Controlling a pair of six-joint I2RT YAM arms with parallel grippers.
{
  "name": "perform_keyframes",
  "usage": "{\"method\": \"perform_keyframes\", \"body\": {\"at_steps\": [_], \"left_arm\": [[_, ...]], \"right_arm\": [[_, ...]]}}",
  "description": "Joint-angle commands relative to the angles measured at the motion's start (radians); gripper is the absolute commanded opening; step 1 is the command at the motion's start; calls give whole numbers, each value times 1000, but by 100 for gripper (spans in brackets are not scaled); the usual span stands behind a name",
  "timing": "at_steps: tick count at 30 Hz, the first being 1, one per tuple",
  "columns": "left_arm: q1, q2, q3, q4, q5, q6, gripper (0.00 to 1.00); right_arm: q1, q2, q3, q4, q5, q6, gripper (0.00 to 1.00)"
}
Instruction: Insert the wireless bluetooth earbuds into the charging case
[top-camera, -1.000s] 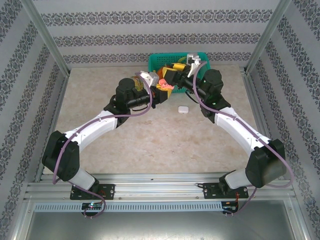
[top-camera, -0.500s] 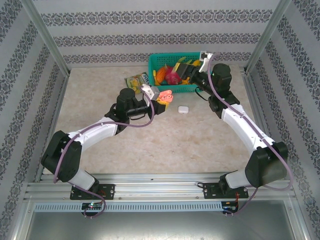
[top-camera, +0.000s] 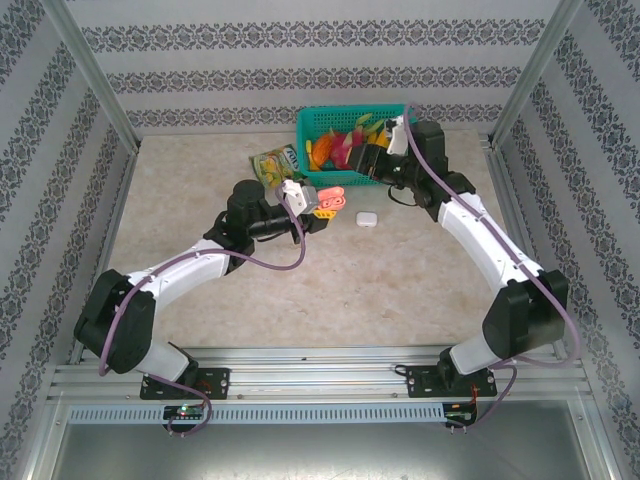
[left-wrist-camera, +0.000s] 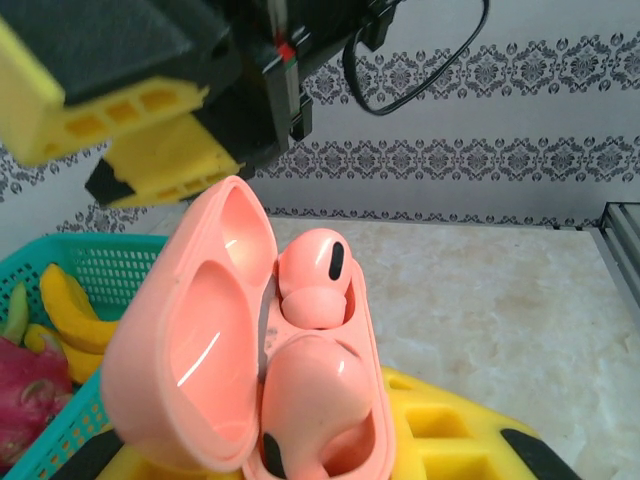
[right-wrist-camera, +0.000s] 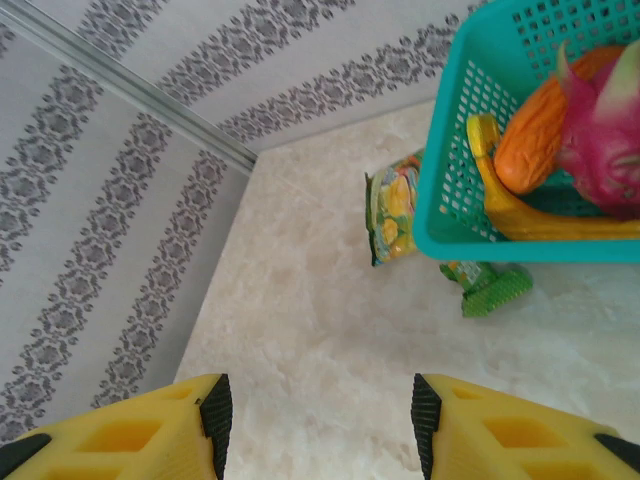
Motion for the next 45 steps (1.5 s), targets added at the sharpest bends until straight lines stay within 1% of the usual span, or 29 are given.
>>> {"method": "perform_keyframes", "body": {"at_steps": [1, 8, 14, 17, 21, 25, 35, 39, 41, 45], "left_arm": [[-13, -30, 9, -8, 39, 59, 0], [-14, -35, -6, -8, 45, 52, 0], [-13, -18, -8, -11, 44, 43, 0], [-13, -4, 0, -12, 41, 30, 0], [-15, 23, 25, -29, 35, 5, 0], [-9, 57, 46, -25, 31, -28, 0], [23, 110, 56, 73, 27, -155, 0], [25, 120, 59, 72, 30, -167, 0], [25, 126, 54, 67, 26, -182, 0], [25, 158, 60, 19, -6, -241, 0]], "right_arm": [[25, 15, 62, -118, -5, -57, 53], [56, 45, 114, -189, -1, -98, 53], [94, 134, 232, -302, -21, -161, 53], [117, 178, 285, -369, -17, -206, 51], [139, 185, 292, -414, 1, -245, 46], [157, 159, 272, -450, 24, -280, 42], [169, 68, 183, -486, 98, -315, 42], [145, 19, 126, -433, 166, -259, 43], [110, -13, 87, -393, 203, -204, 43], [19, -96, -42, -294, 227, -85, 45]]}}
